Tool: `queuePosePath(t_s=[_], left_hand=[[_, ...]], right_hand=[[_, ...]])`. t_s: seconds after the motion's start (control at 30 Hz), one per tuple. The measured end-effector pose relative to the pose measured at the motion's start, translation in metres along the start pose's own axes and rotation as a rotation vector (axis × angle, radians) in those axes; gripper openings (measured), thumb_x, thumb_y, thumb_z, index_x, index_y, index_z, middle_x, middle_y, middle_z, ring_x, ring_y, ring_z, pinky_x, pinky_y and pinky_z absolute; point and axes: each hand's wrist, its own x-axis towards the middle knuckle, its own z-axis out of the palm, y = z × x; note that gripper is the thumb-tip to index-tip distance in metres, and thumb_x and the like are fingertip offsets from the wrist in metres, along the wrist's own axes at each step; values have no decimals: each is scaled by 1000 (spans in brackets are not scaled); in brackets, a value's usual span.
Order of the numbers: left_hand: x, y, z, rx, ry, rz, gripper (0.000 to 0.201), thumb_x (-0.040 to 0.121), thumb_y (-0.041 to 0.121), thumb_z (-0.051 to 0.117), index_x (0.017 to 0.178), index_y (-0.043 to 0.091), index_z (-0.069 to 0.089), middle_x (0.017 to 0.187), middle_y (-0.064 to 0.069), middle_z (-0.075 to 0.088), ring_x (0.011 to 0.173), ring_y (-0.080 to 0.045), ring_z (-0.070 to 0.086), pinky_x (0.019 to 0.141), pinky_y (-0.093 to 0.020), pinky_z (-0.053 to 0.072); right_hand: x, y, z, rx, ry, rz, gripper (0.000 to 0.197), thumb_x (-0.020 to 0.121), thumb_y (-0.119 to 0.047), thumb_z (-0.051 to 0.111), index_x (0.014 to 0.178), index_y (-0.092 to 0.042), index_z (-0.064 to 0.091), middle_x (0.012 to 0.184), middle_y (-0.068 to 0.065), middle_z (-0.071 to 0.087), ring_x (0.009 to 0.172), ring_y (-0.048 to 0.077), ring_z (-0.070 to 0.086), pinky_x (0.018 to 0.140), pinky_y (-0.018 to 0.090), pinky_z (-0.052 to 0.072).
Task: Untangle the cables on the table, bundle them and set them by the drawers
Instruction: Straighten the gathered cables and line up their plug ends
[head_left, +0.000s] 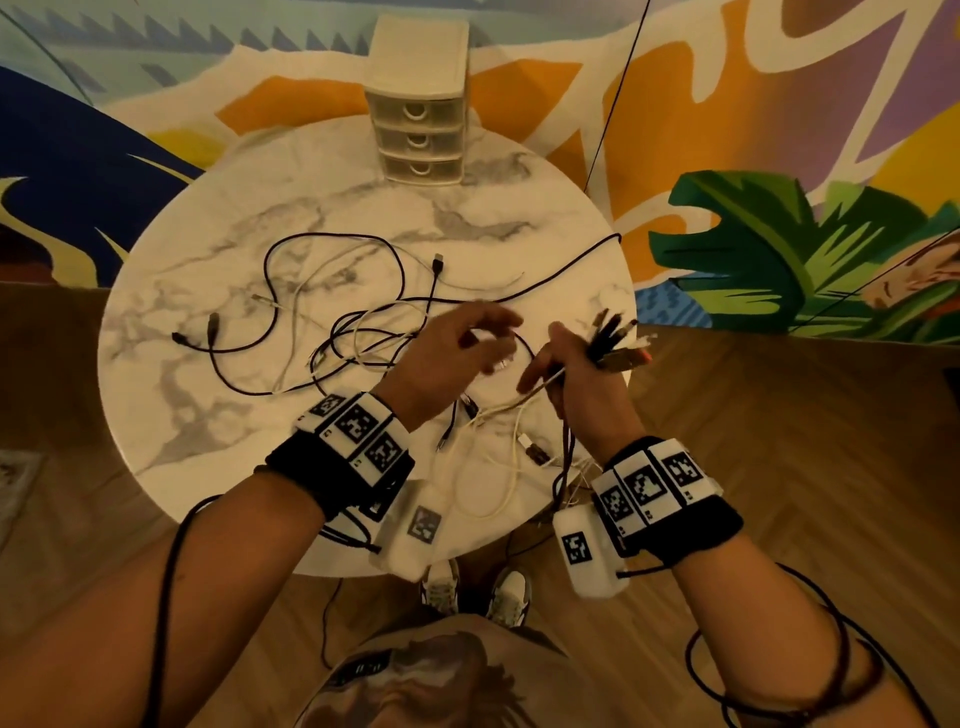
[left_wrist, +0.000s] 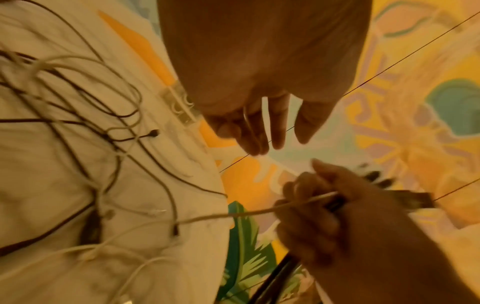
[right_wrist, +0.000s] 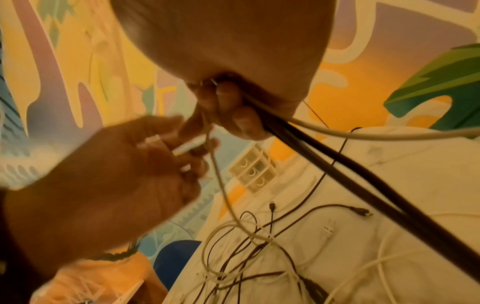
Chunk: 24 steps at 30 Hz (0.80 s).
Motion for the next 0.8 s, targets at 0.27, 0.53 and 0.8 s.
queuePosePath(t_s=[0.27, 0.53, 0.8], left_hand=[[-23, -83, 37, 454, -438, -92, 13, 89, 19, 60, 95, 9, 66, 91, 4, 63, 71, -6, 54, 69, -26, 45], [-30, -136, 29, 784, -109, -229, 34, 90, 36, 53, 115, 14, 47, 107, -5, 51, 96, -29, 56, 75, -34, 43], [-25, -116, 57, 949, -165, -254, 20, 93, 31, 45, 101, 15, 54, 102, -11, 62, 93, -31, 60, 71, -34, 45]], right_hand=[[-5, -5, -25, 473, 14, 65, 52, 101, -27, 34, 55, -8, 49, 45, 3, 47, 36, 16, 43, 46, 28, 42], [-15, 7, -55, 295, 214, -37, 67, 99, -32, 41, 33, -18, 42, 37, -1, 37, 35, 10, 31, 39, 17, 26], [-31, 19, -85, 235, -5, -4, 62, 97, -22, 13, 93, -2, 72, 44, 8, 48, 42, 21, 29, 43, 23, 21]])
